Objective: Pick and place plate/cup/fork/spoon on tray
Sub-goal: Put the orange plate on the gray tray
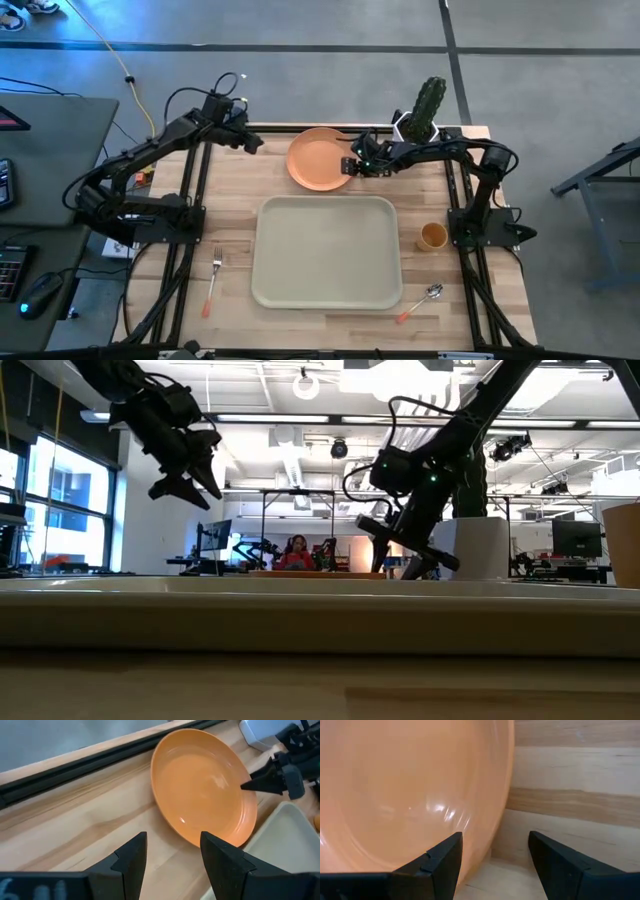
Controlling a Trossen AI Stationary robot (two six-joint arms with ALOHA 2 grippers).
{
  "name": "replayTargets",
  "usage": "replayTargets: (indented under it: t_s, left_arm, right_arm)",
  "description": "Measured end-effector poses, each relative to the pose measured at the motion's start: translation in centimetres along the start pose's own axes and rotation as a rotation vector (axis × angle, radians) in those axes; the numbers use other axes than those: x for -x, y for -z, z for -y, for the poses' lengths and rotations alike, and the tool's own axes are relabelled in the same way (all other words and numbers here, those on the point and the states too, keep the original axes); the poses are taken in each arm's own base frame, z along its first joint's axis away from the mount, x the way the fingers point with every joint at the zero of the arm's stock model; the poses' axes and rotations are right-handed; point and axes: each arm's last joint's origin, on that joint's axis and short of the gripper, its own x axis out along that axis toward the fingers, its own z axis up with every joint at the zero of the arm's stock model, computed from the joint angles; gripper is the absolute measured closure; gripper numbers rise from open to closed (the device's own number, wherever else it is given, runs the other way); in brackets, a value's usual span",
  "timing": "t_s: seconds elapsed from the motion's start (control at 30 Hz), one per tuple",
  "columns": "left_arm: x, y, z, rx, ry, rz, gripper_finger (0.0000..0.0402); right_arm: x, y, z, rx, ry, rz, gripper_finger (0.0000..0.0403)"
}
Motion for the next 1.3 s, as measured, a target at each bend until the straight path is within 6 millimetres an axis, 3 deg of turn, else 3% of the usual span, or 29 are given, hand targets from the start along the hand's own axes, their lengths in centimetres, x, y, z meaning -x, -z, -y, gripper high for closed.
replayTargets:
  t_s: [0.3,0.7,0.87,1.1,1.2,1.3]
  left_arm:
    - [0.1,1.4,2.6,-0.04,0.056,-0.073,0.0227]
    - [0.2,3.0,5.2,-0.133,0.027,-0.084,0.0227]
    - [0.5,3.3,5.9,-0.12,0.058,-0.087,0.0227]
    - [2.8,3.6,6.8,-0.034,0.116,-0.02,0.0227]
    - [4.0,4.0,7.7,0.043,0.168,0.004,0.0227]
    - [4.9,4.7,9.0,0.084,0.217,0.014,0.0227]
  right_arm:
    - [0.0,0.1,0.0,0.004,0.001,0.003,0.0246]
    - [0.1,-0.8,0.4,0.021,0.007,0.032,0.0393]
    - [2.5,-1.2,-0.5,0.024,-0.038,0.104,0.0399]
    - [7.5,-2.0,-1.4,0.123,-0.182,0.132,0.0401]
    - [9.4,-0.2,-1.9,0.208,-0.218,0.076,0.0401]
    - [9.5,3.6,-1.7,0.261,-0.265,-0.006,0.0402]
